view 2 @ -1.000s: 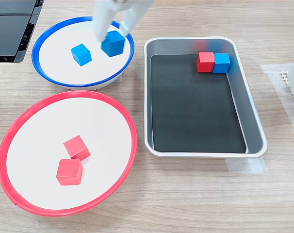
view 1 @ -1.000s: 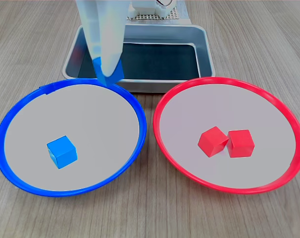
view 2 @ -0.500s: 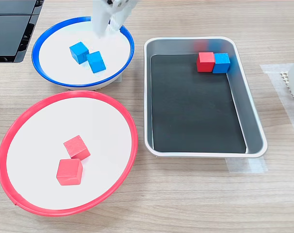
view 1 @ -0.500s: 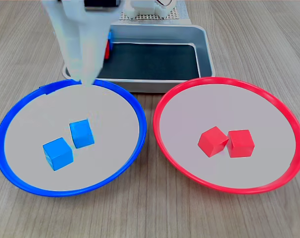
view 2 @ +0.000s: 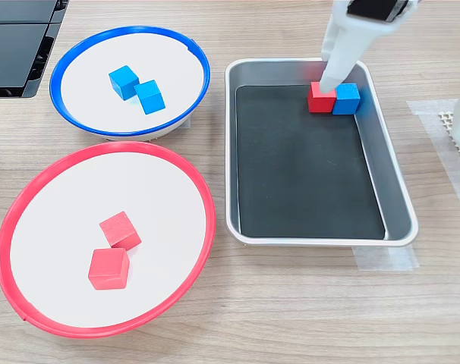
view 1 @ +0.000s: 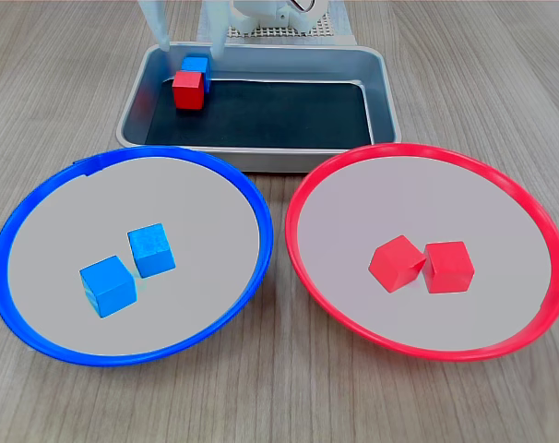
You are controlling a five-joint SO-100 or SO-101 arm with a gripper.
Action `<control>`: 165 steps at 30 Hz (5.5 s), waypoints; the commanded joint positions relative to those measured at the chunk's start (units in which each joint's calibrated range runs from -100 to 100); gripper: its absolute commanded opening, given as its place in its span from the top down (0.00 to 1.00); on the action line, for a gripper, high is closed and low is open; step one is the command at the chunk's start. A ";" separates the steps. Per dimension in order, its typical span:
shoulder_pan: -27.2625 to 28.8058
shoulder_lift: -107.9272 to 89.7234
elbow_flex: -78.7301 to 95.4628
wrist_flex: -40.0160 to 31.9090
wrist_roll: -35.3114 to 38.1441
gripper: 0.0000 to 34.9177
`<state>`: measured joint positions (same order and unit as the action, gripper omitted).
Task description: Move six blocks from tray to matching dishes
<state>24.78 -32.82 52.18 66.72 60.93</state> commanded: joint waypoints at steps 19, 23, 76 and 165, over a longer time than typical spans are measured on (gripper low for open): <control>4.92 2.16 9.68 -13.61 4.40 0.48; 4.92 3.01 12.41 -17.40 4.84 0.51; 1.72 -0.31 -2.88 7.69 2.30 0.76; -20.31 -64.62 47.82 -30.53 -59.54 1.00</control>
<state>2.83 -90.28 99.18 28.38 1.64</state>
